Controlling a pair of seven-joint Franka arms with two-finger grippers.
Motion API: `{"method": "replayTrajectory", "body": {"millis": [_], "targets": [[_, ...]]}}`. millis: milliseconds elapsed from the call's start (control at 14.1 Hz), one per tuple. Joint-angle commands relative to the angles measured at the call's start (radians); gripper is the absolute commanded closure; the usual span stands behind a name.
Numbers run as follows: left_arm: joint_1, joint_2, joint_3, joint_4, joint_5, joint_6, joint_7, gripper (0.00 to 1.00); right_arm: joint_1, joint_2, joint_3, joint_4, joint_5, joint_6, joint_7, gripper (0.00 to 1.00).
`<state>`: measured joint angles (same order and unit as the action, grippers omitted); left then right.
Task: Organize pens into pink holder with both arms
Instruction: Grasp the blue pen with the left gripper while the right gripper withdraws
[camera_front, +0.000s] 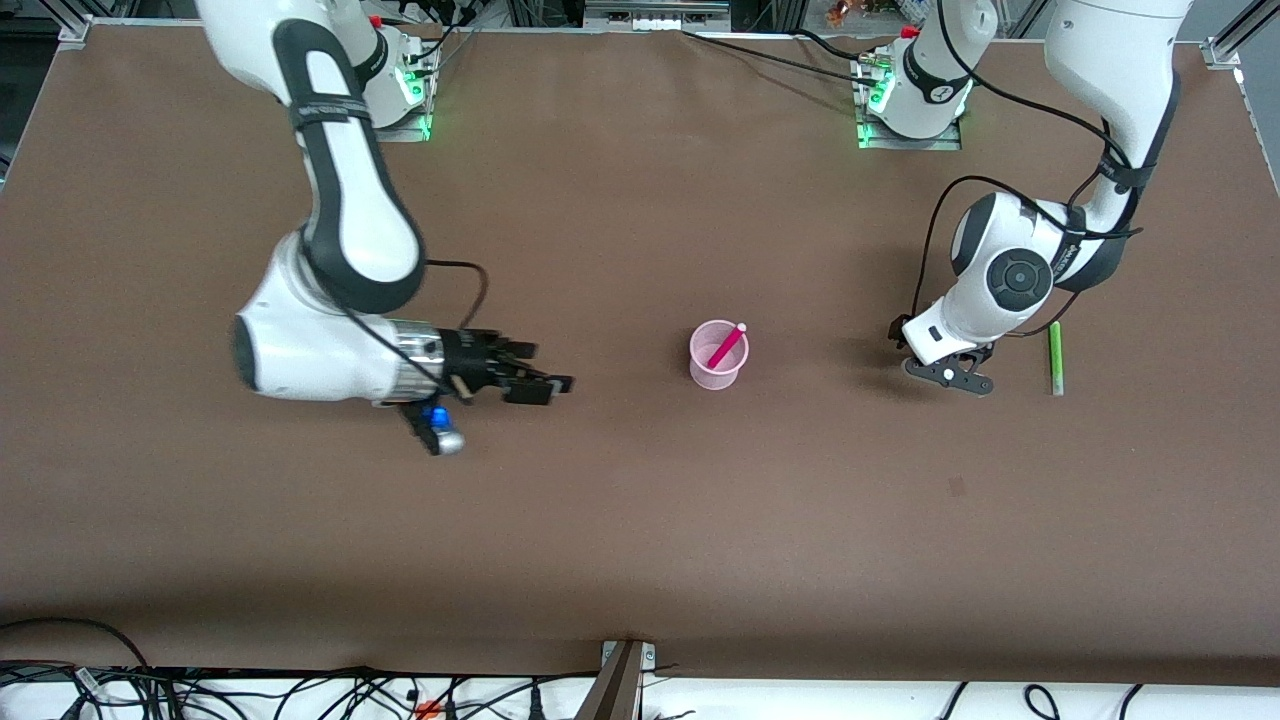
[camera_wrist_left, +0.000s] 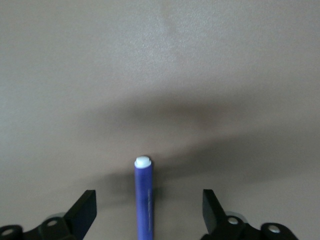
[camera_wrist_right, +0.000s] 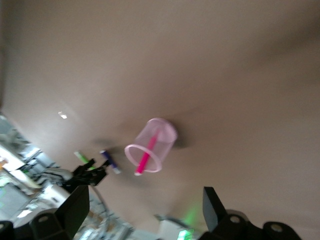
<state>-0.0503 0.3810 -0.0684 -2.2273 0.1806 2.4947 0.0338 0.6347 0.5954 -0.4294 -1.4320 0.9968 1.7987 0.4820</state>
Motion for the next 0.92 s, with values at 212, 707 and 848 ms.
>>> {"method": "replayTrajectory", "body": {"millis": [212,707,848], "targets": [[0.020,0.048,-0.001,0.002,0.034,0.070,0.063,0.70,0.010,-0.281,-0.057,-0.123,-0.453,-0.080,-0.149,0.00],[0.026,0.053,0.001,0.017,0.037,0.059,0.136,1.00,0.010,-0.518,-0.086,-0.127,-0.794,-0.278,-0.262,0.00],[0.026,0.032,0.001,0.057,0.037,0.008,0.190,1.00,-0.039,-0.574,-0.078,-0.127,-0.846,-0.337,-0.363,0.00]]}}
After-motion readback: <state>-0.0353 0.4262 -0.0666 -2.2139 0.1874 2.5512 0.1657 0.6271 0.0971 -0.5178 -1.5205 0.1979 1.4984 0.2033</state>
